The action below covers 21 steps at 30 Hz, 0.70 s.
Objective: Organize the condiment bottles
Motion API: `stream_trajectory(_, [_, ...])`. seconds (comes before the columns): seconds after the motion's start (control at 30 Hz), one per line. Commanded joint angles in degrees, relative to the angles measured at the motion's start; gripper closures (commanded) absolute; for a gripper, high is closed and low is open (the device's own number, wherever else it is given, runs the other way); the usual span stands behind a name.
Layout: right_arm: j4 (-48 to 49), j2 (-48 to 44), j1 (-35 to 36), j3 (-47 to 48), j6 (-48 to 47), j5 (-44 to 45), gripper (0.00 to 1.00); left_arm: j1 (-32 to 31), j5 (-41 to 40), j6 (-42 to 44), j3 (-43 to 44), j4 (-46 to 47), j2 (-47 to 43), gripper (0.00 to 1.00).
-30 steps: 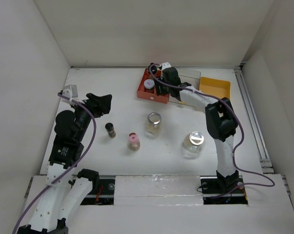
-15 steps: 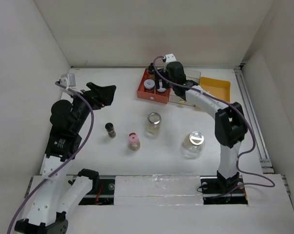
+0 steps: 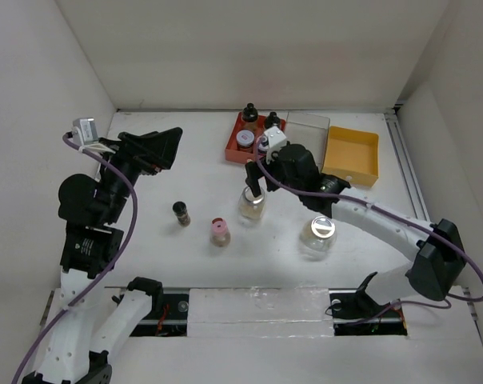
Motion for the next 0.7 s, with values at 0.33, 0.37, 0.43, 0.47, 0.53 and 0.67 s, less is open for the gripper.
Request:
stream_trajectory(0.33, [-4.38, -0.06, 4.29, -4.29, 1.69, 3.3, 0.0, 0.14, 2.96, -0.35, -1.2, 5.13, -0.56, 0.01])
stream_trajectory(0.37, [-4.38, 0.81, 4.29, -4.29, 1.69, 3.3, 0.0, 0.14, 2.95, 0.44, -2.17, 5.12, -1.26, 0.01])
stream_trajectory(0.43, [-3.86, 2.66, 4.29, -4.29, 1.69, 3.3, 0.0, 0.14, 1.73, 0.97, -3.31, 3.99, -1.88, 0.01])
stream_trajectory(0.47, [-3.24, 3.18, 4.29, -4.29, 1.69, 3.3, 0.0, 0.14, 1.02, 0.97, -3.93, 3.37, -2.49, 0.01])
stream_trajectory(0.53, [-2.63, 4.77, 4.29, -4.29, 1.69, 3.3, 0.0, 0.14, -0.12, 2.81, -6.12, 2.23, -3.11, 0.01])
stream_trajectory(0.67, [-1.74, 7.05, 4.29, -2.54, 1.16, 1.82, 0.0, 0.14, -0.13, 5.1, -9.99, 0.12, -3.11, 0.01])
